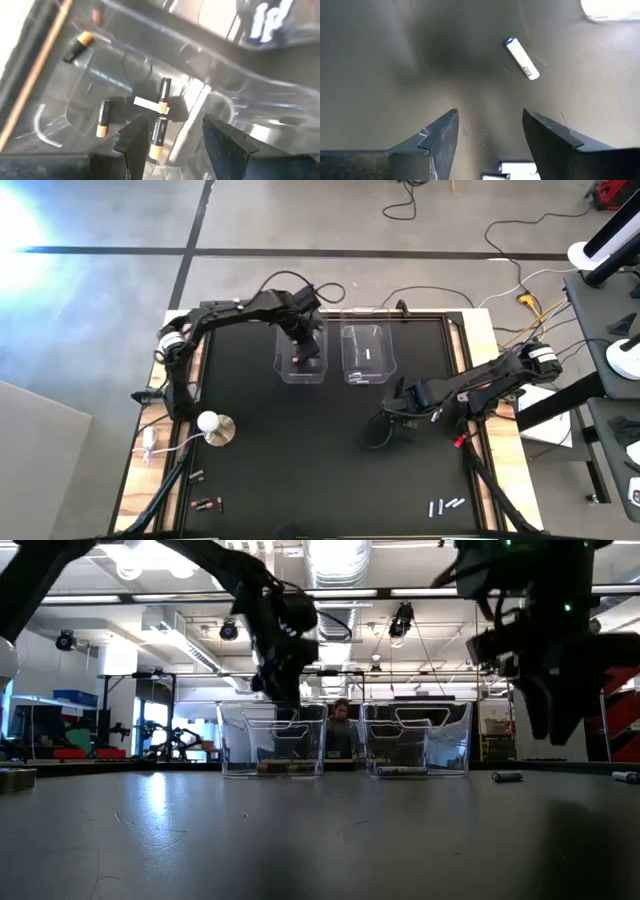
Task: Sort batteries
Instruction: Put the white battery into the right transparent bin
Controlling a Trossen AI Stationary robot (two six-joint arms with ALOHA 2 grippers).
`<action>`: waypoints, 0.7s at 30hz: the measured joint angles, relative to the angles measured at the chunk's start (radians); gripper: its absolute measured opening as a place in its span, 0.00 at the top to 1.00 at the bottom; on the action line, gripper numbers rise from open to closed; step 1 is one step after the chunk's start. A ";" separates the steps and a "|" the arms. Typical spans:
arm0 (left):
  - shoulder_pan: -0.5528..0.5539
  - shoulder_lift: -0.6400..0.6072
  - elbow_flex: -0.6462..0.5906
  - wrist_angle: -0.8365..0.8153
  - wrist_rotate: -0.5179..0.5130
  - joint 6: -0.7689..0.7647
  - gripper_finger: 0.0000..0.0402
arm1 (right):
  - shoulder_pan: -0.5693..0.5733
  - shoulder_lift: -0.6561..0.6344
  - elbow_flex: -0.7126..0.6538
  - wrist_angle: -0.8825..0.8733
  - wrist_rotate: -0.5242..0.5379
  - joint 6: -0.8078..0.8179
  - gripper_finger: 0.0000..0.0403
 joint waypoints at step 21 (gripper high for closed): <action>-0.017 -0.402 -0.352 0.207 -0.006 -0.135 0.59 | -0.086 0.008 -0.131 0.299 0.069 -0.149 0.49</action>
